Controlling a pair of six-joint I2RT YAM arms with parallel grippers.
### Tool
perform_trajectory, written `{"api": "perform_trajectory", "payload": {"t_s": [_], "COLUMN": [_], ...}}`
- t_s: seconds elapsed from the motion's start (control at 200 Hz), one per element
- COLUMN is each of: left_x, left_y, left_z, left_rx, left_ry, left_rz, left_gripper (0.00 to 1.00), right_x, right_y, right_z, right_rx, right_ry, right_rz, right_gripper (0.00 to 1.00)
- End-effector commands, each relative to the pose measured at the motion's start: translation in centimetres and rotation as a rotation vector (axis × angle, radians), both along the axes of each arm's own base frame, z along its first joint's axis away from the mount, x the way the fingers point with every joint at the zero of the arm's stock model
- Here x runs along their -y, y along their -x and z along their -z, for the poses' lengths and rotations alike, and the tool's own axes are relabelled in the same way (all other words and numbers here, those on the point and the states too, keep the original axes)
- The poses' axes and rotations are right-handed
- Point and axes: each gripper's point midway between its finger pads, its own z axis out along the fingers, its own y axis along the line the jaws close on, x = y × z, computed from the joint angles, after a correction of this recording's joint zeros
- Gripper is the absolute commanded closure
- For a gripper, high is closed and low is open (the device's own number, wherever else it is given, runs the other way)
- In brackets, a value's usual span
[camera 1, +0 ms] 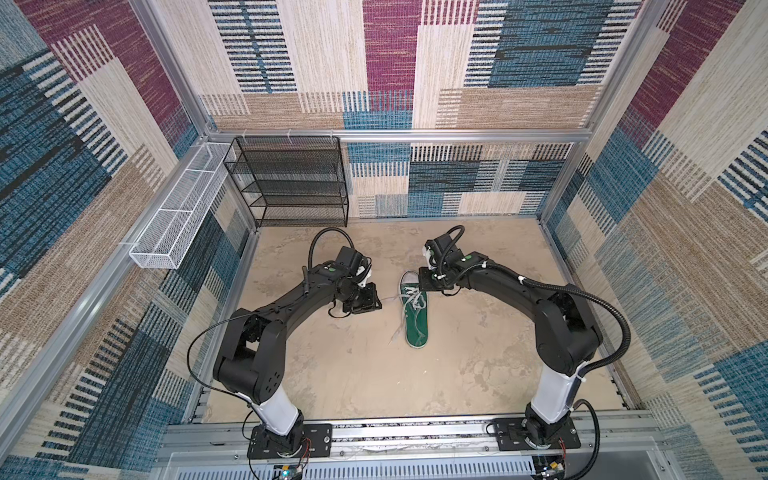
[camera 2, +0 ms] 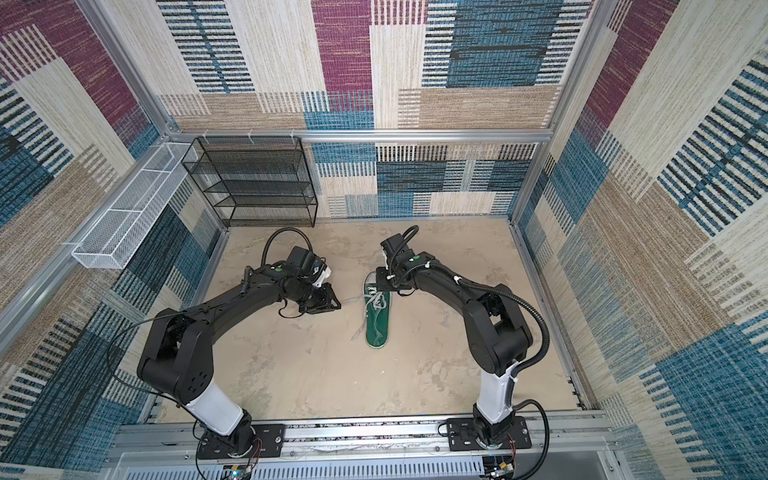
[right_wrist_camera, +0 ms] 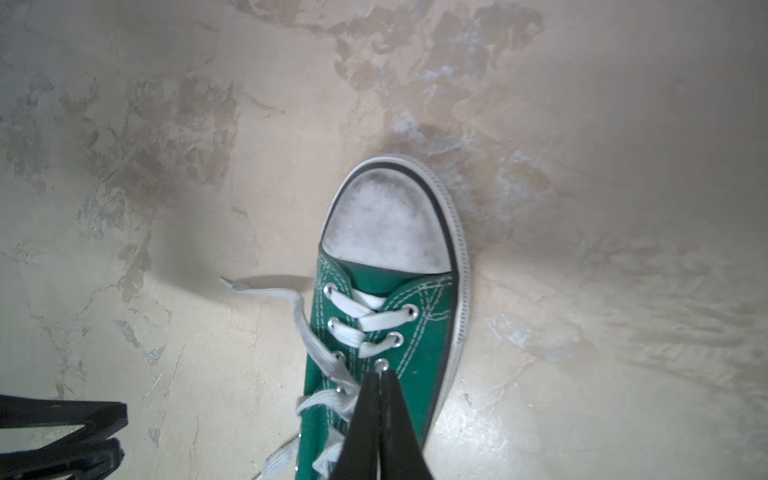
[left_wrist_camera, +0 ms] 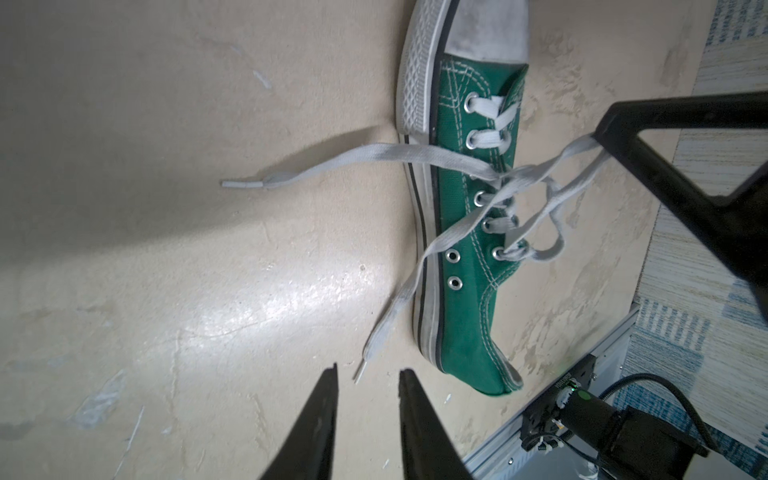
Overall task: Tie the shoes
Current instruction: 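Lower the right gripper onto the laces over the sneaker while the left gripper hovers open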
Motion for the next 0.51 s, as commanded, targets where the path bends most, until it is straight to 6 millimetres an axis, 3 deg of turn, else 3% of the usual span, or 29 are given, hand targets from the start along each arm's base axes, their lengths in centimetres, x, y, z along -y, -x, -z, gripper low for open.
{"api": "perform_trajectory", "payload": {"t_s": [0.0,0.26,0.501], "left_x": [0.4,0.8,1.8], "left_y": [-0.5,-0.9,-1.4], "left_z": [-0.6,-0.9,-1.4], "left_rx": [0.009,0.013,0.02], "left_ry": [0.02,0.026,0.034], "left_rz": [-0.004,-0.004,0.014], "left_gripper": [0.71,0.71,0.71], "right_x": [-0.1,0.8,0.3], "right_y": [-0.6,-0.5,0.4], "right_z": [-0.9,0.4,2.4], "right_rx": [0.024,-0.02,-0.101], "right_ry": [-0.079,-0.157,-0.273], "right_rz": [0.005,0.007,-0.006], "right_gripper": [1.0,1.0,0.82]}}
